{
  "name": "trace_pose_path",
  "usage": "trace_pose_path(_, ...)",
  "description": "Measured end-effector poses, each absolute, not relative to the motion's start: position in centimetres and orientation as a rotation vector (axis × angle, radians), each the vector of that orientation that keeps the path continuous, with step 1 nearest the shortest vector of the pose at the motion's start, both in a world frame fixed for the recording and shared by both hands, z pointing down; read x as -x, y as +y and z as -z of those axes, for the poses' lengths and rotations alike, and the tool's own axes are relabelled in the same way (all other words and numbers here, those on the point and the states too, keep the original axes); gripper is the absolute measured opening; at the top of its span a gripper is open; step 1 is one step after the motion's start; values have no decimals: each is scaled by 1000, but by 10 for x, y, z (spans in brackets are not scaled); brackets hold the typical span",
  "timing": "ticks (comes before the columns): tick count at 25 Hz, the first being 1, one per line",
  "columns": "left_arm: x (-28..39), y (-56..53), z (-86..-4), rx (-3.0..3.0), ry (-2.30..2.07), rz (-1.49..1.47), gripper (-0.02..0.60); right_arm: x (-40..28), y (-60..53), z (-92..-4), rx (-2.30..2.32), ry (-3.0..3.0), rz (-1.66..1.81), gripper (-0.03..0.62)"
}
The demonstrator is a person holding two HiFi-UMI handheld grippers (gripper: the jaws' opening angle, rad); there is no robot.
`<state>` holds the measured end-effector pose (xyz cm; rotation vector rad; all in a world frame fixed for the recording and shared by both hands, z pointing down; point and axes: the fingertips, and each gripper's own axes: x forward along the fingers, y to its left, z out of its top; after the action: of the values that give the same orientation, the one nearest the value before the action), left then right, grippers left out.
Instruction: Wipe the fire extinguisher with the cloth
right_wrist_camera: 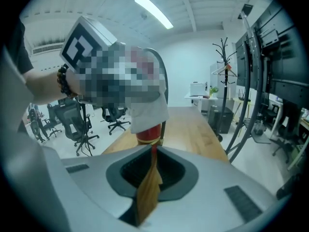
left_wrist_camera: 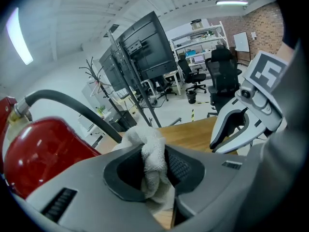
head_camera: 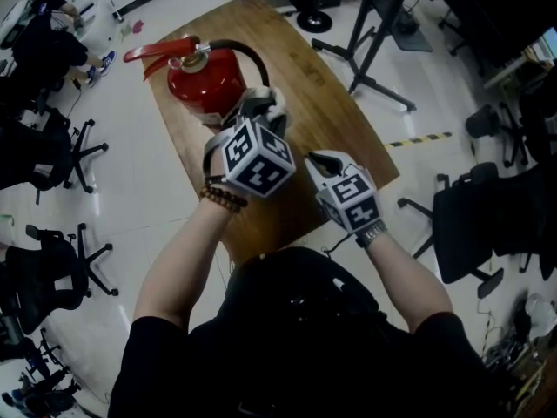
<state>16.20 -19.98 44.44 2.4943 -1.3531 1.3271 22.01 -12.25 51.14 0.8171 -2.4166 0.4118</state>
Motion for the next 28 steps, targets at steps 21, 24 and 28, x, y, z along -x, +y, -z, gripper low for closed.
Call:
trace_pose_path(21,-159,-197,-564,-2361,-1208,-1388,90,-246,-130,-525,-846,-2359,-432,41)
trace_pose_path(24,-161,-195,-575,-2359,-1193,-1383,91,-249,-129,-529,-847,-2348,-441,41)
trace_pose_path(28,-160,-195,-588,-2350,-1188,-1391,91,-252,-131,-529,-860,-2350,-434,41)
